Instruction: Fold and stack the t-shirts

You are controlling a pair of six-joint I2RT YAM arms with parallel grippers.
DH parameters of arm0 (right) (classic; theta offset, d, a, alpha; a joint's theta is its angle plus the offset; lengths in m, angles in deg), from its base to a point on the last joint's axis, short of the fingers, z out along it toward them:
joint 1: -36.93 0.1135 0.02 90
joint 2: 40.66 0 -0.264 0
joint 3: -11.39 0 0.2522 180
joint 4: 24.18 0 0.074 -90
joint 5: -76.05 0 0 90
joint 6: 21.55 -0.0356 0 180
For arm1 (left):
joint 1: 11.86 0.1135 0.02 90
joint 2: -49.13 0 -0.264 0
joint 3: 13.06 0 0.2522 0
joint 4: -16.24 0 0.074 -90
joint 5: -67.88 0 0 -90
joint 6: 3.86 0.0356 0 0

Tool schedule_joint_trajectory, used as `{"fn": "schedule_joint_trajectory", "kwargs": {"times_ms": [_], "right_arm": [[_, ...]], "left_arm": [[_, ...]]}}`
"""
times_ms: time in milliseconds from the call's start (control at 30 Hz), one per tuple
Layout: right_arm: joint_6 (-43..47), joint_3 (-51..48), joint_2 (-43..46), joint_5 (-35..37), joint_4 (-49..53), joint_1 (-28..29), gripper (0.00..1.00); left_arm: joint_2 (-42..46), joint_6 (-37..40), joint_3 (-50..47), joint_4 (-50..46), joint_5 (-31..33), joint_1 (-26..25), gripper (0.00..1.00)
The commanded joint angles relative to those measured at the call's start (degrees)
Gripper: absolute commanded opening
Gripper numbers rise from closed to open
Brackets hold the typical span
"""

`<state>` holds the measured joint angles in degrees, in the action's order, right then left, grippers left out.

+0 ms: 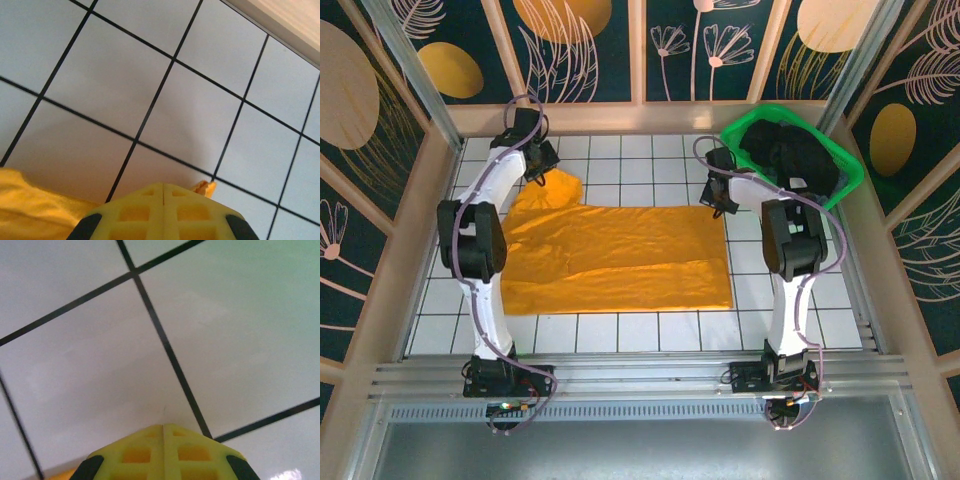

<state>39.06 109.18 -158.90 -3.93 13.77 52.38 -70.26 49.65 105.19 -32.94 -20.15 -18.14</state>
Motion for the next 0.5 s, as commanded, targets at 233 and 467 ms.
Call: {"fn": "schedule_joint_trajectory", "kwargs": {"times_ms": [233,467], "right_arm": [[5.2,-8.3,13.6,-2.9,-2.5,0.9,0.0],[4.1,-15.6,21.2,-3.9,-1.7,1.0,0.0]], "left_arm": [[17.5,-1.7,-14.1,-7.1,3.6,0.0,0.0],[33.7,-5.6,-27.6,-11.0,11.1,0.0,0.0]]}}
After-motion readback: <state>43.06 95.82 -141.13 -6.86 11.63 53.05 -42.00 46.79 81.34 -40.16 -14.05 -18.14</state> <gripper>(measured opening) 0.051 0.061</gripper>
